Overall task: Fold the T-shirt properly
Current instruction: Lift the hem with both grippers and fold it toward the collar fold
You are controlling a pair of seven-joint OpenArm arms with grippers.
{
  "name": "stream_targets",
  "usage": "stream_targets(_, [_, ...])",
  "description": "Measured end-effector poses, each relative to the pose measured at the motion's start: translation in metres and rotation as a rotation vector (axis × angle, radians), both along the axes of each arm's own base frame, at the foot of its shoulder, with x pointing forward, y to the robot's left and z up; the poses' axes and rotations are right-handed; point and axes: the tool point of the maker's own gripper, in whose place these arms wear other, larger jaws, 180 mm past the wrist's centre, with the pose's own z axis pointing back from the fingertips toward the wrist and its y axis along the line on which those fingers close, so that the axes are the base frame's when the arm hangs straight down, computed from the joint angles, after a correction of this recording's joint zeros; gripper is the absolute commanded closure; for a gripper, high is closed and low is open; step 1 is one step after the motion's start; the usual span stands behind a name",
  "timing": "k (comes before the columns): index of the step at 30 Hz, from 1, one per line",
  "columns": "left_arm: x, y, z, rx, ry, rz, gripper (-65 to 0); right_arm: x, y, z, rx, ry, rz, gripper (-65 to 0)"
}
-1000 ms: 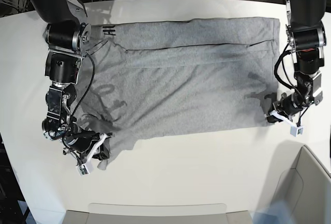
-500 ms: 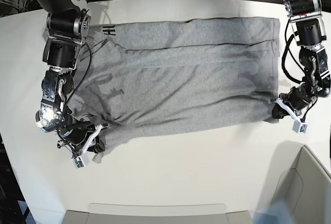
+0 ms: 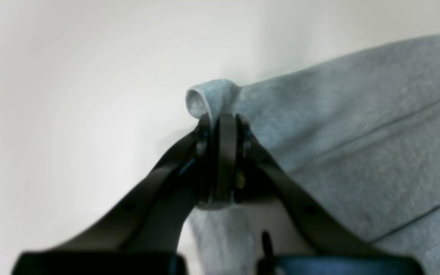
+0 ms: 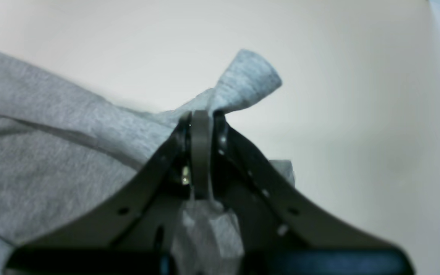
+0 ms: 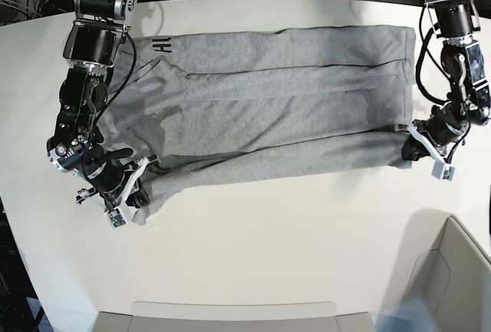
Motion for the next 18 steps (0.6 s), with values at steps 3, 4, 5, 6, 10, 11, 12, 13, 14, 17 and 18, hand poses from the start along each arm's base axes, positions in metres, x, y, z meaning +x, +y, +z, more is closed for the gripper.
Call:
stream_targets(3, [-0.010,0.012,0.002,0.019,0.022,0.028,0.0,-0.009,-0.013,-0.001,-0.039,0.032,-0.019,0.0])
stream_targets(4, [-0.013,0.011,0.004,0.031,0.027,0.023,0.0,-0.009,-0.020,0.002,-0.042,0.027,-0.040,0.0])
stream_targets(5, [-0.014,0.009,0.006,0.035,0.021,0.015,0.0,-0.010,-0.025,0.006,-0.048,0.020,-0.052,0.0])
stream_targets(6, [-0.016,0.004,0.008,0.037,0.010,0.002,0.0,-0.011,-0.030,0.008,-0.056,0.021,-0.066,0.0])
stream_targets(10, [-0.025,-0.004,0.000,0.027,0.028,-0.016,0.0,-0.019,-0.041,0.014,-0.089,0.024,-0.092,0.0])
stream_targets(11, [-0.028,-0.005,-0.002,0.025,0.034,-0.016,0.0,-0.023,-0.041,0.014,-0.100,0.022,-0.092,0.0])
stream_targets(12, [-0.032,-0.006,-0.005,0.025,0.042,-0.017,0.0,-0.028,-0.040,0.014,-0.106,0.023,-0.090,0.0])
stream_targets(13, [-0.035,-0.007,-0.007,0.029,0.050,-0.017,0.0,-0.032,-0.039,0.012,-0.108,0.024,-0.086,0.0])
stream_targets(14, [-0.040,-0.008,-0.010,0.033,0.056,-0.021,0.0,-0.035,-0.039,0.011,-0.113,0.026,-0.083,0.0])
stream_targets(17, [-0.056,-0.014,-0.018,0.038,0.085,-0.038,0.0,-0.046,-0.040,0.000,-0.123,0.058,-0.083,0.0])
stream_targets(18, [-0.060,-0.015,-0.020,0.039,0.093,-0.040,0.0,-0.050,-0.040,-0.004,-0.124,0.070,-0.083,0.0])
